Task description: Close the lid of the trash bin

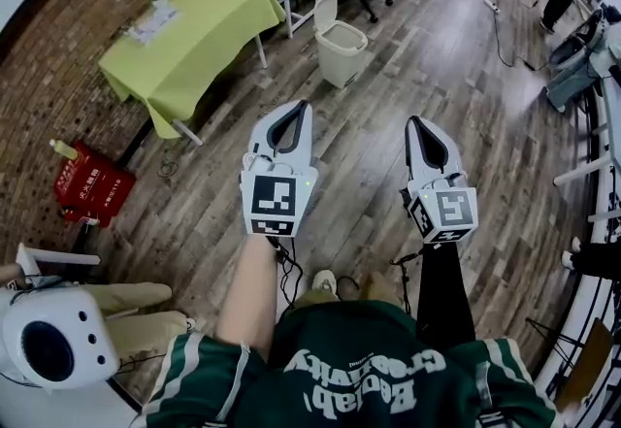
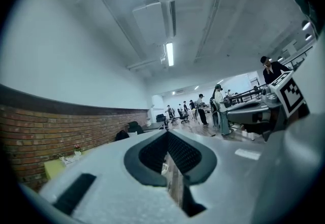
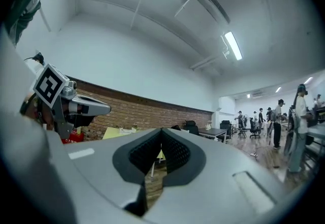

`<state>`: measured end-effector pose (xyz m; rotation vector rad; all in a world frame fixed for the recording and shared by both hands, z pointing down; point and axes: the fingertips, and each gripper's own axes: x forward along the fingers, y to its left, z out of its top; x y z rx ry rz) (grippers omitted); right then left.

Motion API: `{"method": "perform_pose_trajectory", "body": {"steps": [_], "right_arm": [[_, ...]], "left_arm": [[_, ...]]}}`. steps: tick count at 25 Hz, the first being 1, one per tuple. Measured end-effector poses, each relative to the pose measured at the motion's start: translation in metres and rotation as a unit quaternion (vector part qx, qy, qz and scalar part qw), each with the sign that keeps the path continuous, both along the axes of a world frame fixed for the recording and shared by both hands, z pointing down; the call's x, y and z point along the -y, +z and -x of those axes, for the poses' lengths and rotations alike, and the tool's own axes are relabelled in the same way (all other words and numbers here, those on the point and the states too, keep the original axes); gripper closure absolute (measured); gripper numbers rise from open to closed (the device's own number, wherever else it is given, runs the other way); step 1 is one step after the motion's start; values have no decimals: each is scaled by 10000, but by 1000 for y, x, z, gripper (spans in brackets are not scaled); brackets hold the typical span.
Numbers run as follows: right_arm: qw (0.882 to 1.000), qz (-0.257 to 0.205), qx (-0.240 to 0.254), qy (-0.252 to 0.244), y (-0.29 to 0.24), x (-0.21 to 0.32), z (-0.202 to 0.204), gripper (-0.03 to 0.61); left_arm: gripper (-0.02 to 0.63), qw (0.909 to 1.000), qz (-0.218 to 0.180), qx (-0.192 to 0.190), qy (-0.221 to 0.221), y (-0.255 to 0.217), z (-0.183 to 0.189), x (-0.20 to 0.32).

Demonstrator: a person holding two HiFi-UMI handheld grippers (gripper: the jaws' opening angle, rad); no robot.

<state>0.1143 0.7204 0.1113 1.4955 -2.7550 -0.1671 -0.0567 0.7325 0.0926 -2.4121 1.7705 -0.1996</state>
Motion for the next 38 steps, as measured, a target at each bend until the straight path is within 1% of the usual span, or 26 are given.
{"method": "perform_pose_trajectory", "body": {"steps": [2,3,4,5,6,7,12,19,27,29,38], "right_arm": [[10000,-9,45,13,2,1,2,552],[10000,-3,64,19,3,3,2,513],[10000,11,83,25,4,5,3,506],[9999,30,102,33,5,7,4,506],[9999,45,121,40,5,10,4,506],[9999,45,139,46,4,13,5,506],[9997,-65,228,62,-10,34,7,506],[9995,-98,290,-17,-9,79,5,506],[9987,-170,413,-263,-11,162,11,509],[9985,-142,417,-325,-10,188,12,520],[9967,-152,517,-603,-14,304,21,520]], "left_arm": [[607,10000,28,37,5,4,3,1],[612,10000,42,50,30,5,4,3],[599,9999,63,64,64,7,5,5],[559,9999,82,77,102,8,5,7],[539,9998,87,82,139,8,5,9],[534,9998,72,75,170,6,5,12],[531,9997,-87,-31,214,-7,8,31],[531,9996,-181,-65,222,-10,4,71],[531,9998,-204,-65,54,-9,7,145],[531,9998,-196,-60,13,-10,8,168],[531,9996,-221,-6,-167,-14,8,277]]}}
